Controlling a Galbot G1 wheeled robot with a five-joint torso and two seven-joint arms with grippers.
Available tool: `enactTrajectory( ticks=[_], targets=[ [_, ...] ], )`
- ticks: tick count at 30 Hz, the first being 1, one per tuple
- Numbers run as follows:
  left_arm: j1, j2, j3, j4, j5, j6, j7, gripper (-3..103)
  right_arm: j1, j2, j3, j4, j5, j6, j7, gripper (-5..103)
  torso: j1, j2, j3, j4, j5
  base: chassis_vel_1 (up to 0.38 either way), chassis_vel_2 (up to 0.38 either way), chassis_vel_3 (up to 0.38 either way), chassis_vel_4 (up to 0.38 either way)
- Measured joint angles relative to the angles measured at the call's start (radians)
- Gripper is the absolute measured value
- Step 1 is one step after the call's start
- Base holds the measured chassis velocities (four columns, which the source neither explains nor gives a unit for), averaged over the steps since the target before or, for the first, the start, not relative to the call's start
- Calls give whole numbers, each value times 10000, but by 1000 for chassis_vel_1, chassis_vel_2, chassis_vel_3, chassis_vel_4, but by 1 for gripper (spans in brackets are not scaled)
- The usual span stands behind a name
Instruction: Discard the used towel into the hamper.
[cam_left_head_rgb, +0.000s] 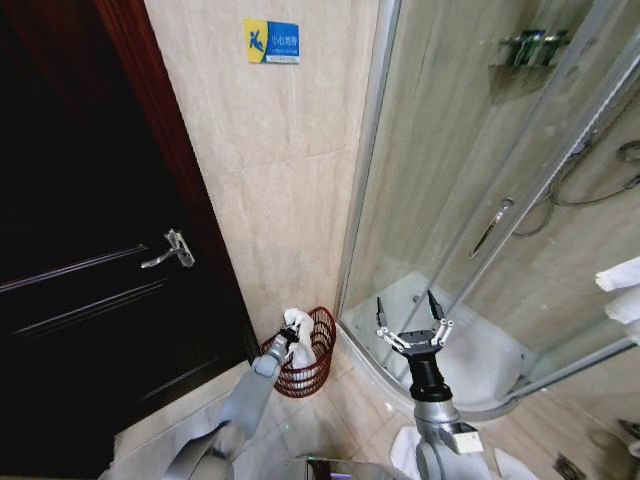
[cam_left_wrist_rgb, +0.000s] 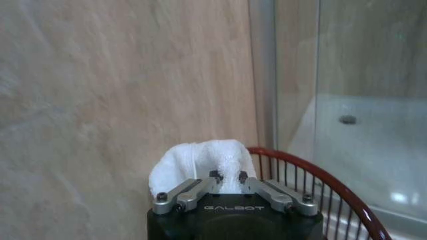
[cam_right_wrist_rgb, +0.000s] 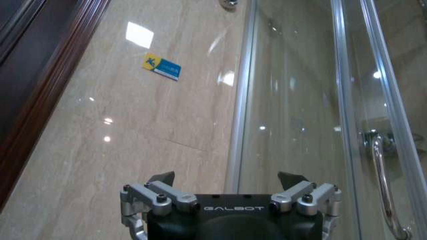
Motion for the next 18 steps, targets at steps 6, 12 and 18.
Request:
enactTrajectory(
  ticks=[6, 12, 18],
  targets=[
    [-148, 26, 506, 232, -34, 766, -20, 6, -48, 11, -74, 2, -95, -6, -39, 100, 0, 0, 0, -1, -1, 0, 0, 0, 0],
    [-257, 42, 839, 428, 3, 1257, -8, 6, -119, 14, -101, -67, -215, 27, 0, 100, 0, 0, 0, 0, 0, 0, 0, 0, 0],
    [-388, -49, 1068, 469, 109, 1524, -7, 6, -145, 15, -106, -103, -266, 41, 20, 100, 0, 0, 0, 0, 0, 0, 0, 0, 0]
  ],
)
